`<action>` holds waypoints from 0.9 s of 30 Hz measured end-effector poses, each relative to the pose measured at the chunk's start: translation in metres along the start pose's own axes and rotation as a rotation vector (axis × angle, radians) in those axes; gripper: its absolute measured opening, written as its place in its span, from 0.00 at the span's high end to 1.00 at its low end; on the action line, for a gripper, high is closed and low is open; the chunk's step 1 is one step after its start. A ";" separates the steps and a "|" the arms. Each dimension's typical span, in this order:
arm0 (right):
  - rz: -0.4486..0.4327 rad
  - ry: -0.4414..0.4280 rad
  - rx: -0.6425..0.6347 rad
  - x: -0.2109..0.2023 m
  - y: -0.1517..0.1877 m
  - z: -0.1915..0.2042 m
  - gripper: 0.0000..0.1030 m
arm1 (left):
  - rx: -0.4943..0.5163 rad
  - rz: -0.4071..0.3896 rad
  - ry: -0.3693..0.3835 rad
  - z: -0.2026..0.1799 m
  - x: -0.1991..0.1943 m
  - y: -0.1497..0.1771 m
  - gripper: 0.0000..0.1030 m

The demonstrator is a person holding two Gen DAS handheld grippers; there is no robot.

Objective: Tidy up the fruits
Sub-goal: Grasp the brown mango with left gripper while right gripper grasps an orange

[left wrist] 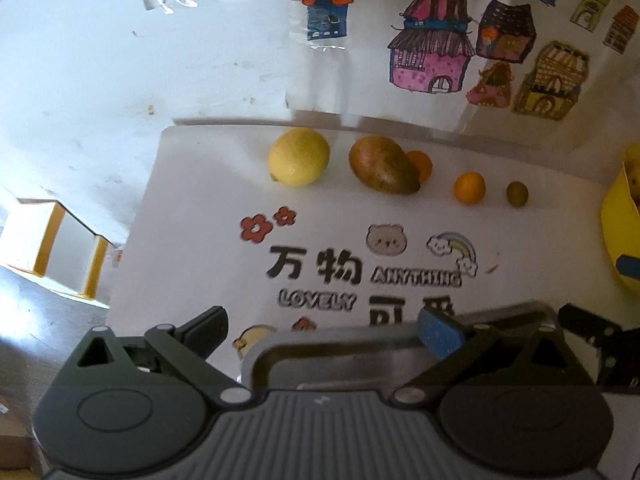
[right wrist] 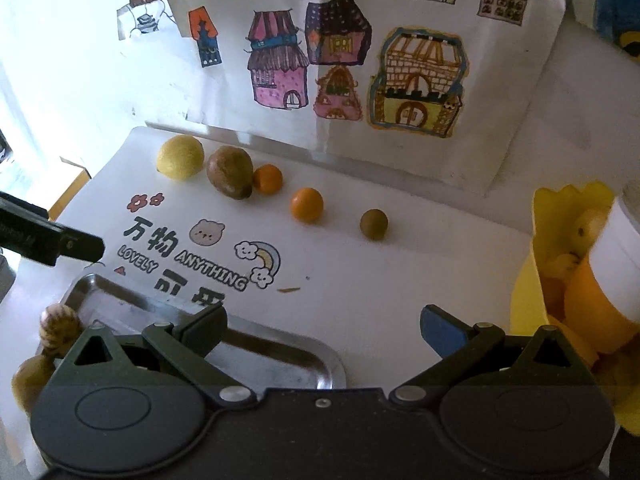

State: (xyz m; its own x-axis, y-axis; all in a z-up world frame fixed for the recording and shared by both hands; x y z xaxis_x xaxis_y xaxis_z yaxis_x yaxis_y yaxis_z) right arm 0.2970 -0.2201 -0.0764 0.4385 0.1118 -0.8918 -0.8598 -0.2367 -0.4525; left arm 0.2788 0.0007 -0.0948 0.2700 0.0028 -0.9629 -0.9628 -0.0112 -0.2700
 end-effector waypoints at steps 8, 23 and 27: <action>-0.003 0.045 -0.058 0.021 -0.021 -0.017 0.01 | -0.052 0.020 0.043 -0.025 0.021 -0.033 0.00; -0.027 0.130 -0.133 0.057 -0.047 -0.038 0.01 | -0.146 0.051 0.183 -0.080 0.065 -0.077 0.00; -0.026 0.133 -0.167 0.056 -0.046 -0.039 0.01 | -0.174 0.060 0.210 -0.082 0.072 -0.076 0.00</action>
State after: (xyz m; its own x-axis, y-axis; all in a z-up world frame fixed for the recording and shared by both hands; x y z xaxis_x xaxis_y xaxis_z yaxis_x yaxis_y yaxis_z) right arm 0.3714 -0.2401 -0.1052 0.5006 -0.0060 -0.8657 -0.7971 -0.3934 -0.4582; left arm 0.3726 -0.0798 -0.1431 0.2264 -0.2101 -0.9511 -0.9656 -0.1764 -0.1909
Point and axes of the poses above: each gripper's, at about its wrist camera, not at the fingertips, and x roughly the way its jaws point, z to its left, y to its underside, the point moved 4 cm from there along x, roughly the way its jaws point, and after that the axes turned 10 degrees about z, right-handed, at the moved point
